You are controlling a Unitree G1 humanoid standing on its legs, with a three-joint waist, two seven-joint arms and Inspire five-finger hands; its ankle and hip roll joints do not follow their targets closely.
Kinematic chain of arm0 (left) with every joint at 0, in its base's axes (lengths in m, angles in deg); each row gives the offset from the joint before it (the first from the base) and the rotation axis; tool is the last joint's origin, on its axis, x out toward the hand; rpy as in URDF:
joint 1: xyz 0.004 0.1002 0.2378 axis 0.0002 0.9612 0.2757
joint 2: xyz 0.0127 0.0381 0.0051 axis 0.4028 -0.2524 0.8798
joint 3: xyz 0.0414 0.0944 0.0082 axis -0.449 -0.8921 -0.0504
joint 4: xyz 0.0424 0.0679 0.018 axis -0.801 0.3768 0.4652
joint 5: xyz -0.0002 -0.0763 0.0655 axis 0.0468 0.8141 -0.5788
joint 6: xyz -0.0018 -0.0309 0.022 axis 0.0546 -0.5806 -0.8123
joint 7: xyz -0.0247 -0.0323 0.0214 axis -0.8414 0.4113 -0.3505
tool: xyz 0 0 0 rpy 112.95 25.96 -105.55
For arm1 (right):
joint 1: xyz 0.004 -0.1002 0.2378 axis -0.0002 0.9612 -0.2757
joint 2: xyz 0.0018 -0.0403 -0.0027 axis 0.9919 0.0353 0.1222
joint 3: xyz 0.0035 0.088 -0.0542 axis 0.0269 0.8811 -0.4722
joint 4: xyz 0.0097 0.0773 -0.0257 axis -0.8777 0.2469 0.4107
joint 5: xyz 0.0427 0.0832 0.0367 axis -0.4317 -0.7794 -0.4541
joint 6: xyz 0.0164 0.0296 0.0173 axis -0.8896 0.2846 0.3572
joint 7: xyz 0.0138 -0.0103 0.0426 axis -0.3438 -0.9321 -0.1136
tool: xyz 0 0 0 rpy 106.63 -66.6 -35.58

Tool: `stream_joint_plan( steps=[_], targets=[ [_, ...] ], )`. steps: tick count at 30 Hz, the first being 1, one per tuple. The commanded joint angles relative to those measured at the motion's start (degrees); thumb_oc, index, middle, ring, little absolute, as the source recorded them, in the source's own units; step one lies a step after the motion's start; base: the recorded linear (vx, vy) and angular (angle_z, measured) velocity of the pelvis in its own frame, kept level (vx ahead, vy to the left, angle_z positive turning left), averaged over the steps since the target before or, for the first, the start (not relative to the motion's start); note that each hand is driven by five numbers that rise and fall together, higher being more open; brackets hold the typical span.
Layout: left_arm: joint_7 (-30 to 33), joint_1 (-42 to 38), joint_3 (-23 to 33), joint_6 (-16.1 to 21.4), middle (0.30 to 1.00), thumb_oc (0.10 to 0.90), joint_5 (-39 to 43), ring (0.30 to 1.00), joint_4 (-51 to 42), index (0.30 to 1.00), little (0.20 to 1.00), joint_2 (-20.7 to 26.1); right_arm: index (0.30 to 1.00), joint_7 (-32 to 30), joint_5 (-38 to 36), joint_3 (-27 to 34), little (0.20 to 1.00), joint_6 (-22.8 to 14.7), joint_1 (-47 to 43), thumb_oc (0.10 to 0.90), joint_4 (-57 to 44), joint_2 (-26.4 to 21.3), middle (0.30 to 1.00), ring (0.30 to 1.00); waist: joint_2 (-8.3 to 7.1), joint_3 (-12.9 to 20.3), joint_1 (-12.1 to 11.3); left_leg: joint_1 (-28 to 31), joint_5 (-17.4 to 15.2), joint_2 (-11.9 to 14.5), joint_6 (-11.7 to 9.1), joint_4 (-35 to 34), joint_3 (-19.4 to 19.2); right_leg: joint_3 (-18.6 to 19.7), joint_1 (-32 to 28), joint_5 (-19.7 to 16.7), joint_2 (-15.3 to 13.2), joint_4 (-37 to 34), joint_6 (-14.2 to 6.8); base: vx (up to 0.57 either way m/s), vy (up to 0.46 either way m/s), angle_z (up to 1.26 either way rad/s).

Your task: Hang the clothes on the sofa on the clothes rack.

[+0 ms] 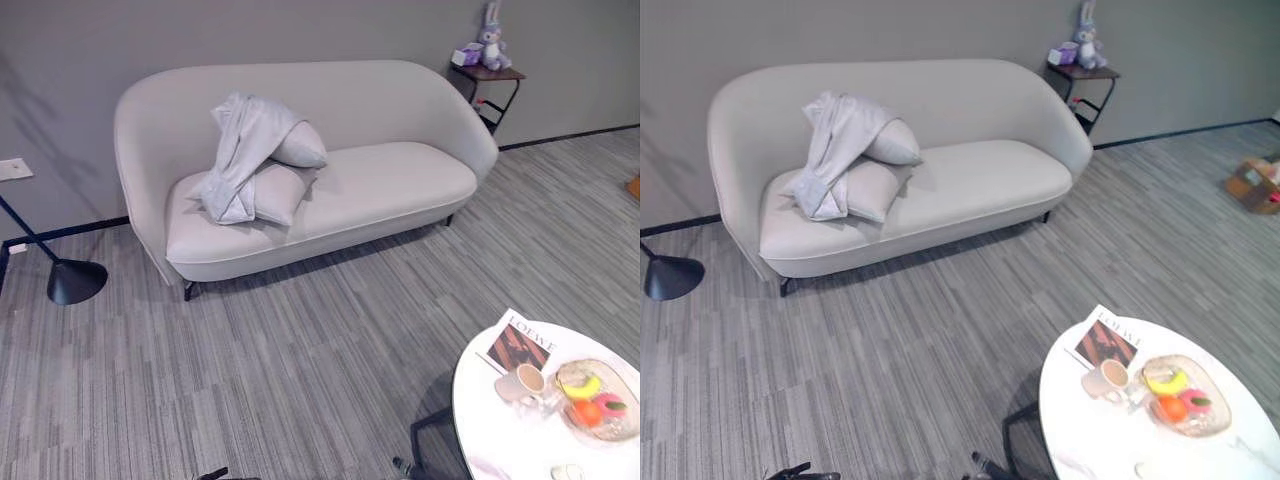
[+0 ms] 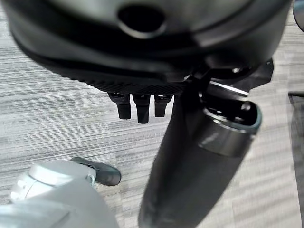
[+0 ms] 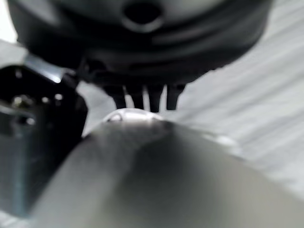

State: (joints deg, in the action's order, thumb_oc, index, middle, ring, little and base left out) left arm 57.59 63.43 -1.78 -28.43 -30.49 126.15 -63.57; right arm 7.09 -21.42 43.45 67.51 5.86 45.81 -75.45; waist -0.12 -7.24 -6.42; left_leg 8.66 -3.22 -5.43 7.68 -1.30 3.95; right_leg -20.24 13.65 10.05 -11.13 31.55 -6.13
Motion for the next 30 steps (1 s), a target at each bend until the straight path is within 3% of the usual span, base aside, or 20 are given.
stream_joint_plan(
  steps=[1,2,3,4,5,7,10,12,14,16,18,20,21,22,23,24,26,30],
  targets=[
    [1.44,-0.1,-0.24,0.91,0.9,0.8,-1.58,0.9,2.22,0.9,0.9,0.49,0.9,-0.92,-2.15,0.84,0.9,0.49,-2.13,0.8,1.4,2.61,0.9,0.9,-1.85,-2.28,-0.69,-2.85,1.06,2.57,-5.98,-3.7,-1.95,5.99,-6.34,-12.78,1.69,-22.71,-1.41,0.5,-0.248,1.15],
    [1.61,-0.16,0.5,1.23,0.9,0.8,-1.15,0.9,2.67,0.9,0.9,0.22,0.9,-0.55,-3.11,1.54,0.9,0.76,-2.11,0.8,1.56,2.2,0.9,0.9,-2.59,-3.02,0.75,-0.57,-1.01,2.4,-6.69,-3.7,2.04,13.64,-3.86,-16.91,2.56,-30.2,-3.25,0.36,-0.125,1.36],
    [1.64,-0.12,0.56,1.28,0.9,0.8,-1.03,0.9,2.85,0.9,0.9,0.11,0.9,-0.46,-3.39,1.78,0.9,0.88,-1.96,0.8,1.77,2.12,0.9,0.9,-2.74,-3.08,1.1,0.0,-1.49,2.49,-6.8,-3.7,3.27,14.98,-3.06,-18.13,2.43,-31.63,-3.71,0.61,-0.244,1.76],
    [1.54,0.3,0.99,1.27,0.9,0.8,-0.88,0.9,3.47,0.9,0.9,0.04,0.9,-0.1,-3.93,2.5,0.9,1.05,-1.38,0.8,2.12,1.93,0.9,0.9,-3.14,-2.96,1.73,1.83,-2.83,3.11,-7.2,-3.7,5.64,14.91,-1.77,-20.23,1.97,-31.87,-4.18,0.43,-0.185,1.49],
    [1.42,0.46,1.12,1.22,0.9,0.8,-0.88,0.9,3.61,0.9,0.9,0.06,0.9,-0.02,-4.38,2.79,0.9,1.14,-1.03,0.8,1.99,1.93,0.9,0.9,-3.44,-2.85,1.84,2.71,-3.26,3.2,-7.38,-3.7,6.55,14.2,-2.5,-20.3,1.65,-31.88,-4.12,0.6,-0.318,1.48],
    [1.55,1.78,2.85,1.03,0.9,0.8,-0.14,0.9,4.63,0.9,0.9,0.36,0.9,-0.17,-4.58,3.47,0.9,1.21,-0.29,0.8,2.32,1.81,0.9,0.9,-4.32,-0.3,1.89,5.52,-5.2,5.94,-8.45,-3.7,7.94,14.05,-3.97,-18.58,3.21,-29.17,-3.08,0.53,-0.317,1.03],
    [1.99,2.37,2.84,1.12,0.9,0.8,1.5,0.9,4.77,0.9,0.9,-0.71,0.9,-1.12,-5.65,3.54,0.9,0.82,-0.58,0.8,1.95,0.49,0.9,0.9,-3.64,1.4,1.83,5.41,-4.75,10.37,-10.36,-1.02,8.87,11.14,-7.08,-16.48,6.06,-30.22,-1.64,0.4,-0.306,0.6],
    [2.29,2.2,1.68,1.26,0.9,0.8,1.15,0.9,3.93,0.9,0.9,-1.14,0.9,-2.46,-6.2,3.72,0.9,0.05,-0.77,0.8,1.08,-0.07,0.9,0.9,-3.57,1.49,1.91,3.93,-3.72,11.36,-11.19,3.1,9.2,10.45,-8.87,-15.63,7.3,-31.62,-0.82,0.26,-0.222,0.28],
    [2.5,2.04,0.96,1.49,0.9,0.8,0.87,0.9,3.15,0.9,0.9,-1.36,0.9,-3.3,-6.26,3.81,0.9,-0.35,-0.93,0.8,0.47,-0.35,0.9,0.9,-3.49,1.4,1.91,3.03,-3.07,11.59,-11.54,5.62,8.84,10.08,-9.84,-14.97,7.79,-32.28,-0.32,0.18,-0.145,0.15],
    [4.12,1.2,-0.43,1.92,0.9,0.8,0.41,0.9,1.29,0.9,0.9,-1.74,0.9,-6.05,-6.21,4.17,0.9,-1.41,-1.85,0.8,-2.06,-0.94,0.9,0.9,-3.58,-0.29,1.9,-3.65,1.44,11.32,-12.61,18.78,6.75,9.15,-13.55,-13.06,8.49,-34.0,1.53,0.2,-0.183,0.07],
    [4.59,0.86,-0.85,2.12,0.9,0.8,1.17,0.9,0.11,0.9,0.9,-1.89,0.9,-7.02,-6.73,4.33,0.9,-1.91,-2.87,0.8,-4.07,-1.5,0.9,0.9,-4.36,-2.04,1.81,-8.91,4.89,11.65,-11.79,28.11,3.64,8.98,-15.17,-12.33,8.38,-34.43,2.83,0.09,-0.126,0.07],
    [5.5,0.48,-1.75,2.57,0.9,0.8,1.18,0.9,-1.01,0.9,0.9,-1.84,0.9,-8.62,-6.5,4.44,0.9,-2.34,-4.03,0.8,-6.13,-2.5,0.9,0.9,-4.82,-3.1,1.64,-13.28,4.3,13.03,-10.71,31.02,-1.08,8.44,-16.56,-11.31,8.01,-35.04,3.25,0.1,-0.091,0.06],
    [5.7,0.3,-2.09,2.68,0.9,0.8,1.17,0.9,-1.5,0.9,0.9,-2.01,0.9,-9.06,-6.42,4.66,0.9,-2.39,-4.16,0.8,-7.69,-3.17,0.9,0.9,-4.77,-3.41,1.43,-15.39,2.9,13.51,-10.44,29.96,-3.31,8.16,-17.22,-10.68,7.6,-35.14,3.18,0.21,0.043,0.07],
    [6.1,0.59,-2.11,2.91,0.9,0.8,1.86,0.9,-2.06,0.9,0.9,-2.32,0.9,-10.11,-6.7,5.35,0.9,-2.82,-4.01,0.8,-11.58,-4.1,0.9,0.9,-4.44,-3.63,0.98,-17.48,0.29,13.49,-10.48,24.53,-5.69,7.98,-18.62,-9.75,7.13,-35.6,2.61,0.17,0.069,0.13],
    [6.1,0.58,-2.11,2.91,0.9,0.8,1.86,0.9,-2.06,0.9,0.9,-2.31,0.9,-10.12,-6.69,5.36,0.9,-2.8,-4.0,0.8,-11.61,-4.09,0.9,0.9,-4.6,-3.5,1.05,-17.53,0.58,13.29,-10.43,24.2,-5.71,7.92,-18.45,-9.78,6.95,-35.58,2.58,0.27,0.198,0.13],
    [6.43,1.31,-1.86,2.89,0.9,0.8,3.15,0.9,-1.84,0.9,0.9,-3.02,0.9,-11.68,-6.84,6.64,0.9,-3.5,-3.54,0.8,-15.88,-4.69,0.9,0.9,-3.5,-3.13,0.93,-18.95,3.27,13.86,-11.68,14.91,-6.97,7.73,-19.69,-8.79,6.7,-35.94,1.95,0.24,0.229,0.1],
    [7.28,2.27,-1.03,2.97,0.9,0.8,5.68,0.9,-1.44,0.9,0.9,-4.11,0.9,-14.36,-5.73,7.67,0.9,-4.54,-2.73,0.8,-22.19,-4.83,0.9,0.9,-0.95,-2.78,-0.17,-21.53,11.53,14.45,-13.72,1.32,-5.49,8.28,-22.43,-6.73,7.76,-36.5,1.8,0.35,0.31,-0.02],
    [8.6,2.8,0.57,3.32,0.9,0.8,9.73,0.9,-0.47,0.9,0.9,-5.4,0.9,-17.95,-5.5,9.63,0.9,-5.82,-2.19,0.8,-25.54,-4.07,0.9,0.9,-0.22,-2.68,-0.65,-23.98,13.66,13.58,-14.9,-3.46,-4.92,8.98,-25.61,-4.49,7.25,-36.55,1.15,0.27,0.229,-0.01]
  ],
)
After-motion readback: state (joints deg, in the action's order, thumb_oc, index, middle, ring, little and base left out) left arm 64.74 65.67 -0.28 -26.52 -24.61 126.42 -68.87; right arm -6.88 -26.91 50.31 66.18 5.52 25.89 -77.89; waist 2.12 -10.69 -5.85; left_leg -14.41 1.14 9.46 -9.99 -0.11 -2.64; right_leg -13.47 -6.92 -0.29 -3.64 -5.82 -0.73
